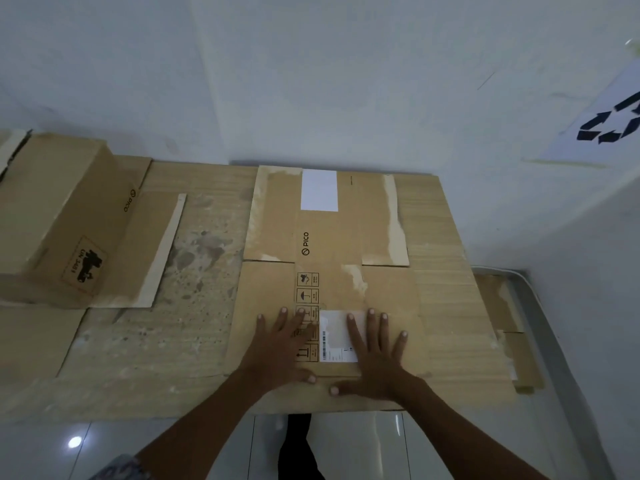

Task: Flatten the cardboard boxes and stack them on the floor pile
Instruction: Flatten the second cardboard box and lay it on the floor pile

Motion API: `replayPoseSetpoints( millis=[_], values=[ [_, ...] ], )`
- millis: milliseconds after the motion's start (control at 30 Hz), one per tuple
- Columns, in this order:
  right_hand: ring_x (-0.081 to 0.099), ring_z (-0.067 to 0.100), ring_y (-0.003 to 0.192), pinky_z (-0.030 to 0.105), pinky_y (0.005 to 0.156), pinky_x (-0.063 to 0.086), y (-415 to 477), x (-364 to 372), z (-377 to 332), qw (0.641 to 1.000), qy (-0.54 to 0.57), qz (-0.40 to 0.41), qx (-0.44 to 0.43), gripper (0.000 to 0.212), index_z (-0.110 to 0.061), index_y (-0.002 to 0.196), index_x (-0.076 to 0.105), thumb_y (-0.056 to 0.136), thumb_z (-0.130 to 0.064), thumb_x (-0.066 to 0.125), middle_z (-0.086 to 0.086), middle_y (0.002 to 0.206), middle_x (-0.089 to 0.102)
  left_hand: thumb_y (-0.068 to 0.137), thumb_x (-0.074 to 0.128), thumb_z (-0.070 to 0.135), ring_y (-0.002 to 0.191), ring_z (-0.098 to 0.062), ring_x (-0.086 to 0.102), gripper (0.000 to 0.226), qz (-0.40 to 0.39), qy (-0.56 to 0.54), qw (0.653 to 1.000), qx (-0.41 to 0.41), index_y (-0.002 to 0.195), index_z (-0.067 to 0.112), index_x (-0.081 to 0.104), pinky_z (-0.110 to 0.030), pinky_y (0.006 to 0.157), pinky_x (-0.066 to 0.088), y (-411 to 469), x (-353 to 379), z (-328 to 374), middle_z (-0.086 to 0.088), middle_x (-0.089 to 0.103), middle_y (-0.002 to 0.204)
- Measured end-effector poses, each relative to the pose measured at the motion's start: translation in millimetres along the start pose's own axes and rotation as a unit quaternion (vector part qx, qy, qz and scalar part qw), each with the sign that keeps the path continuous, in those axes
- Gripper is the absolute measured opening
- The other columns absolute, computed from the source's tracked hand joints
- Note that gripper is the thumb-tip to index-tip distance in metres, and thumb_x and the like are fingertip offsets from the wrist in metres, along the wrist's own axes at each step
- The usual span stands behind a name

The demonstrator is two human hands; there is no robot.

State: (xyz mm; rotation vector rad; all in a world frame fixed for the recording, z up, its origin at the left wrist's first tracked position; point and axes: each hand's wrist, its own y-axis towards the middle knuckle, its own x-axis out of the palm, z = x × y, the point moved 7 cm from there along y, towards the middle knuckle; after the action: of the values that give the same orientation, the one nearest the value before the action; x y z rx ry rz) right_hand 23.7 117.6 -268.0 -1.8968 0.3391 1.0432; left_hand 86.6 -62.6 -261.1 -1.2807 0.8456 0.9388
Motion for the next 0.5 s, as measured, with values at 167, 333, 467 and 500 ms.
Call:
replayPoseSetpoints(
  millis=[167, 333, 467, 500],
  values=[
    [-0.048, 0.036, 0.130, 0.070, 0.101, -0.023, -3.8, 1.3, 2.0, 0.999, -0.035, 0.034, 0.009, 0.126, -0.037, 0.141, -0.035, 0.059, -0.098, 0.036, 0.008, 0.144, -0.052, 0.077, 0.057, 0.073, 0.149, -0.038, -0.010, 0.108, -0.024, -0.007, 1.000, -0.005, 0.156, 0.030, -0.003, -0.069, 0.111, 0.003, -8.2, -3.0, 6.6, -0.007, -0.015, 0.164],
    [0.010, 0.053, 0.143, 0.078, 0.101, 0.014, -9.2, -2.8, 0.0, 0.998, -0.047, 0.040, 0.028, 0.115, -0.029, 0.155, 0.009, 0.064, -0.097, 0.028, 0.025, 0.159, 0.008, 0.087, 0.062, 0.054, 0.148, -0.044, -0.010, 0.097, -0.078, 0.034, 0.994, 0.065, 0.156, 0.027, -0.002, -0.070, 0.111, 0.013, -9.2, -8.6, 2.1, -0.014, -0.016, 0.163],
    [0.002, 0.053, 0.144, 0.074, 0.107, 0.016, -7.5, -18.7, -6.8, 0.994, -0.102, 0.046, 0.002, 0.116, -0.027, 0.153, -0.003, 0.067, -0.090, 0.041, 0.027, 0.159, -0.003, 0.088, 0.061, 0.047, 0.144, -0.053, -0.001, 0.095, -0.095, 0.075, 0.989, 0.086, 0.156, 0.016, 0.003, -0.070, 0.109, 0.022, -6.0, -13.0, 8.7, -0.024, -0.007, 0.161],
    [-0.004, 0.051, 0.144, 0.071, 0.109, 0.013, -7.3, -20.8, -5.7, 0.993, -0.107, 0.053, -0.001, 0.117, -0.027, 0.153, -0.007, 0.069, -0.088, 0.045, 0.027, 0.159, -0.009, 0.086, 0.061, 0.046, 0.144, -0.055, 0.001, 0.096, -0.090, 0.081, 0.989, 0.086, 0.155, 0.014, 0.003, -0.071, 0.108, 0.024, -5.4, -12.2, 10.8, -0.025, -0.006, 0.161]
  ],
)
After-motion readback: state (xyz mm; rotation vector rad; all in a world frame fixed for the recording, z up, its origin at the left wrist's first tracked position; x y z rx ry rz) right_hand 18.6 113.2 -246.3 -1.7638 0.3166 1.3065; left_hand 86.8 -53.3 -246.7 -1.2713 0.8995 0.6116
